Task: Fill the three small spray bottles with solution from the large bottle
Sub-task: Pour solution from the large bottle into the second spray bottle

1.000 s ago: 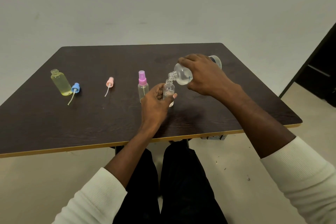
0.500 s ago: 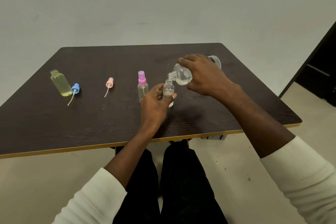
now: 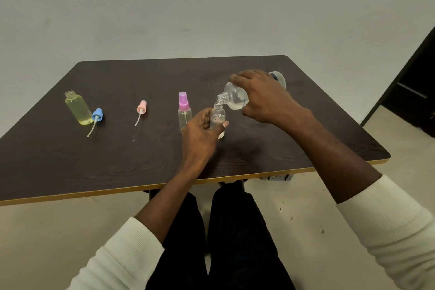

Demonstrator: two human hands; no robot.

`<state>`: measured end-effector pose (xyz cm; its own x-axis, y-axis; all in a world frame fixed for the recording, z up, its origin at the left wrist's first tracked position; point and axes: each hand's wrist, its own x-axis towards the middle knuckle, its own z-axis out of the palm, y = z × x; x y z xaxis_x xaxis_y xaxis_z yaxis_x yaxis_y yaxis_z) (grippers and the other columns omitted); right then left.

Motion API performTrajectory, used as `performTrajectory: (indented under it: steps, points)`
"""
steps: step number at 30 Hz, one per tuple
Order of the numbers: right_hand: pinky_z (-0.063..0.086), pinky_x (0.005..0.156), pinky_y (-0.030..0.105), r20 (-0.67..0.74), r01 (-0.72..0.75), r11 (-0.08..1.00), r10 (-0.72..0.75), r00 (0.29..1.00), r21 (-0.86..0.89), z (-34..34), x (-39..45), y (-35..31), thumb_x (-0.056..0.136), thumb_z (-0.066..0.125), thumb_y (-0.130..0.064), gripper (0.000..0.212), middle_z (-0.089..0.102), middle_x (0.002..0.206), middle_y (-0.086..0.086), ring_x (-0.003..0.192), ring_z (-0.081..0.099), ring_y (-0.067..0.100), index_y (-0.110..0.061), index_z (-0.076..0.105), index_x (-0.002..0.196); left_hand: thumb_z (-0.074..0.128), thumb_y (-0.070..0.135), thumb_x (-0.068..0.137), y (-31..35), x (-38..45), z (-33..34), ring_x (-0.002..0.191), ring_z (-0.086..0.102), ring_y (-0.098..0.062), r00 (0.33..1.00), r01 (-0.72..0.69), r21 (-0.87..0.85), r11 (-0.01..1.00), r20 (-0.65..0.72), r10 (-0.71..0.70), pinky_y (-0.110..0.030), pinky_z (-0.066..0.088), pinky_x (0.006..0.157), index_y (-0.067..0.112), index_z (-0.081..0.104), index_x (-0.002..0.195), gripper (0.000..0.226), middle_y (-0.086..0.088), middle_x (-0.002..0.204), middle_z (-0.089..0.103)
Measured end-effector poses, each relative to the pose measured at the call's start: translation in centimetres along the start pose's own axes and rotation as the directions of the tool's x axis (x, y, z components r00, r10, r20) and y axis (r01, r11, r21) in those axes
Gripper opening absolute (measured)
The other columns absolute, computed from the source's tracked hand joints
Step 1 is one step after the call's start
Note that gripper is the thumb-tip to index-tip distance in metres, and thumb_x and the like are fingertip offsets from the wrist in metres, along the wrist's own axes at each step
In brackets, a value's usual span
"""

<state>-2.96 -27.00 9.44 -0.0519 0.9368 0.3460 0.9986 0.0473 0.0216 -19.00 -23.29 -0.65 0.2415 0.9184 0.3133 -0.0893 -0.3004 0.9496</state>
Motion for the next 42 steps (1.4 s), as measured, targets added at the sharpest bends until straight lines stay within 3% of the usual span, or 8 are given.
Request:
performTrajectory:
  steps: [19,27,39,42]
  points:
    - [0.038,0.1,0.039,-0.009,-0.004,1.0,0.004,1.0,-0.01,0.19,0.1,0.09,0.075,0.071,-0.018,0.066,0.055,0.134,0.005,0.125,0.049,0.028,-0.018,0.049,0.137,0.081,0.008,0.083,-0.25,0.21,0.13,0.094,0.072,-0.002,1.0,-0.008,0.008,1.0,-0.006,0.008,-0.021,0.056,0.086,0.033,0.064,0.103,0.037,0.013,0.096,0.074]
    - [0.036,0.103,0.039,-0.004,-0.005,1.0,0.005,1.0,-0.01,0.09,0.14,0.03,0.075,0.071,-0.017,0.066,0.054,0.136,0.005,0.126,0.048,0.028,-0.018,0.048,0.138,0.08,0.006,0.083,-0.11,0.1,0.04,0.091,0.071,0.0,1.0,-0.019,0.003,1.0,0.006,0.019,-0.017,0.054,0.081,0.038,0.064,0.097,0.038,0.019,0.089,0.074]
    - [0.036,0.104,0.04,-0.01,0.005,1.0,-0.005,1.0,-0.01,0.19,0.3,0.05,0.075,0.072,-0.018,0.066,0.055,0.135,0.006,0.126,0.049,0.029,-0.017,0.049,0.136,0.081,0.009,0.083,-0.38,0.32,-0.04,0.095,0.072,-0.004,1.0,0.006,0.008,1.0,0.002,-0.006,-0.023,0.057,0.085,0.032,0.065,0.107,0.036,0.012,0.099,0.074]
    - [0.035,0.105,0.042,-0.007,0.004,1.0,-0.004,1.0,-0.008,0.22,0.31,0.06,0.075,0.072,-0.018,0.067,0.054,0.137,0.006,0.127,0.048,0.029,-0.017,0.048,0.138,0.082,0.011,0.082,-0.48,0.37,-0.04,0.096,0.073,-0.007,1.0,0.003,0.02,1.0,-0.004,-0.003,-0.029,0.058,0.088,0.037,0.064,0.104,0.038,0.01,0.1,0.075]
